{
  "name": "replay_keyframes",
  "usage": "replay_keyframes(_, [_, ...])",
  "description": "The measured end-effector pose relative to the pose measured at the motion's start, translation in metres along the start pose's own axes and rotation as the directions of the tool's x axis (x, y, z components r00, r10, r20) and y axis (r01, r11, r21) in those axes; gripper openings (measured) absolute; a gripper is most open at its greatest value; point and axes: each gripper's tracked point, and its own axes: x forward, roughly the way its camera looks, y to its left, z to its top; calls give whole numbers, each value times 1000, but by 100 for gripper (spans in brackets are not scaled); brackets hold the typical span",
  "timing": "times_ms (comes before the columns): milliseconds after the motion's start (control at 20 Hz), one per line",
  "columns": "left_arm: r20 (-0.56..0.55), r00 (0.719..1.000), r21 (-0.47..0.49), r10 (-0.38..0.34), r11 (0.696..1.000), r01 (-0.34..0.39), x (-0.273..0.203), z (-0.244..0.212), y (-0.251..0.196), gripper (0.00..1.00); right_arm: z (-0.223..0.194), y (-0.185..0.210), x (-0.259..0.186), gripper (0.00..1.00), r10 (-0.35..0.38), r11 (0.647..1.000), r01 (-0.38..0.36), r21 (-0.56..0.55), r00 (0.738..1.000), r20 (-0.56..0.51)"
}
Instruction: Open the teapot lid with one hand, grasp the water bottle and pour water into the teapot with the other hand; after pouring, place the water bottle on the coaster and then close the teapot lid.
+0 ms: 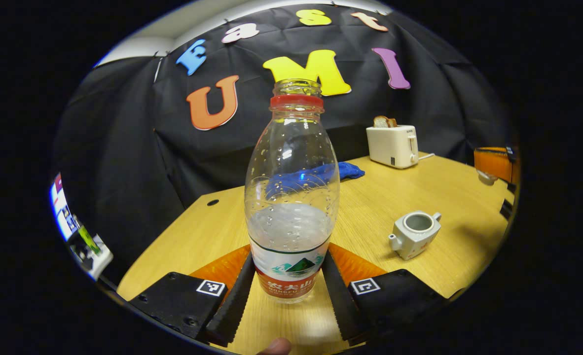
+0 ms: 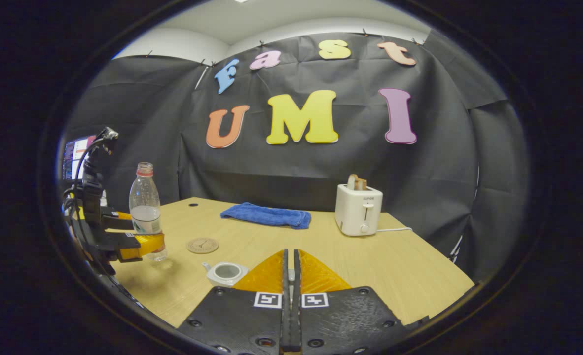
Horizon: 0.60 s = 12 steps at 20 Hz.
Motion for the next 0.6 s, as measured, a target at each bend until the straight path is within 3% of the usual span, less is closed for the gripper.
replay_keyframes(150, [-70,998,184,2,983,11,0,-2,1,76,-3,-16,-3,0,-20,1000,20,12,1000,-4])
replay_keyframes(350, [-129,991,374,30,927,20,7,-11,5,76,-6,-32,-9,0,-36,999,36,24,999,-3])
replay_keyframes(450, [-129,990,490,53,871,17,10,-9,10,76,-6,-38,-11,0,-46,999,46,22,999,-2])
replay_keyframes(600, [-101,990,645,98,764,-10,15,-3,14,76,-8,-46,-12,0,-52,998,52,29,999,-1])
